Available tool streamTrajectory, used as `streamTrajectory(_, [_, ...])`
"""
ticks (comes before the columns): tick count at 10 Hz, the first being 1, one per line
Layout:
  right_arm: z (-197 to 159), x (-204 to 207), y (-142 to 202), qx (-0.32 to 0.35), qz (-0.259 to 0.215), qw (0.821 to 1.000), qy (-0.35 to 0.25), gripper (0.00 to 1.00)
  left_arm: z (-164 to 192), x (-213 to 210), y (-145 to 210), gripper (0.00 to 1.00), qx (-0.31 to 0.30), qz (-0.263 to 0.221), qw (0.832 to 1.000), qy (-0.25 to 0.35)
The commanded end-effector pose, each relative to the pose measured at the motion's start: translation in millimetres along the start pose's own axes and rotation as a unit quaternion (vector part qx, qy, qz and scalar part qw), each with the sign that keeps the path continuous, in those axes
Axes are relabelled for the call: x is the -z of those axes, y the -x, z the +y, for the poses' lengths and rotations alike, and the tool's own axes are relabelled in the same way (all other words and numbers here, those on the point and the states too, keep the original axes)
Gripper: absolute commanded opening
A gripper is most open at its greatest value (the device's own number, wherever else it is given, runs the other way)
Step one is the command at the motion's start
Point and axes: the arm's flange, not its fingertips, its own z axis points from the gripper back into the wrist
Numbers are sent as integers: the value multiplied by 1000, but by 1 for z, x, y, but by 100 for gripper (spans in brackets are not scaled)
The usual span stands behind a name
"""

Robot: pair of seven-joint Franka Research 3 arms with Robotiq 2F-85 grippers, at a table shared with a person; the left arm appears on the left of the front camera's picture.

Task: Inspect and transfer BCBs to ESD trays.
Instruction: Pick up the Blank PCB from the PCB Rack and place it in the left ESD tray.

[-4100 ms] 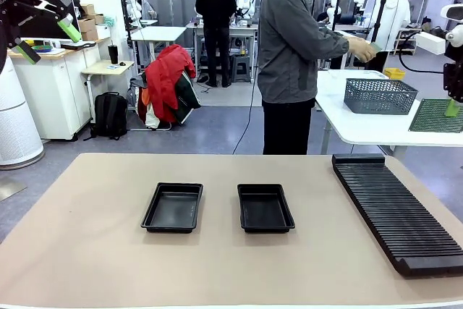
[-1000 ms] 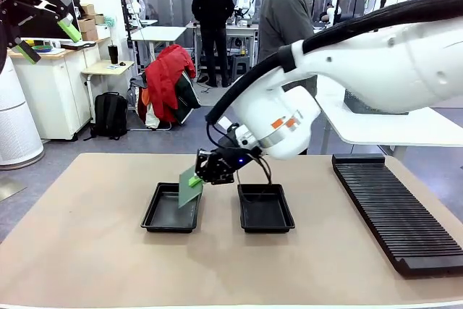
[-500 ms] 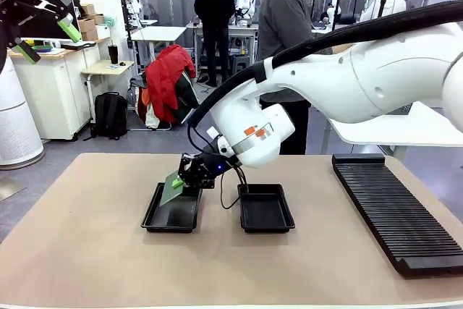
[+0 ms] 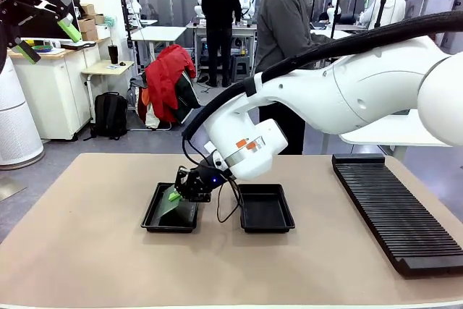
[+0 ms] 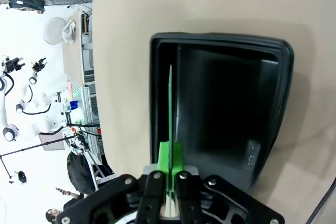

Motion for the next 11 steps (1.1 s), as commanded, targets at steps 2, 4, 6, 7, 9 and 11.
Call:
streamTrajectory(2, [-5,12,1,25,-22,999,1,3,1,0,0,100,0,1,1000,-2])
streamTrajectory(4, [-7,7,0,9,0,1000,5,3,1,0,0,100,0,1,1000,-2])
streamTrajectory(6, [-7,7,0,9,0,1000,5,3,1,0,0,100,0,1,1000,-2])
streamTrajectory(7, [-7,7,0,9,0,1000,5,3,1,0,0,100,0,1,1000,-2])
streamTrajectory(9, [-7,7,0,9,0,1000,5,3,1,0,0,100,0,1,1000,-2])
streamTrajectory(11, [3,8,-1,12,6,999,41,3,1,0,0,100,0,1,1000,-2])
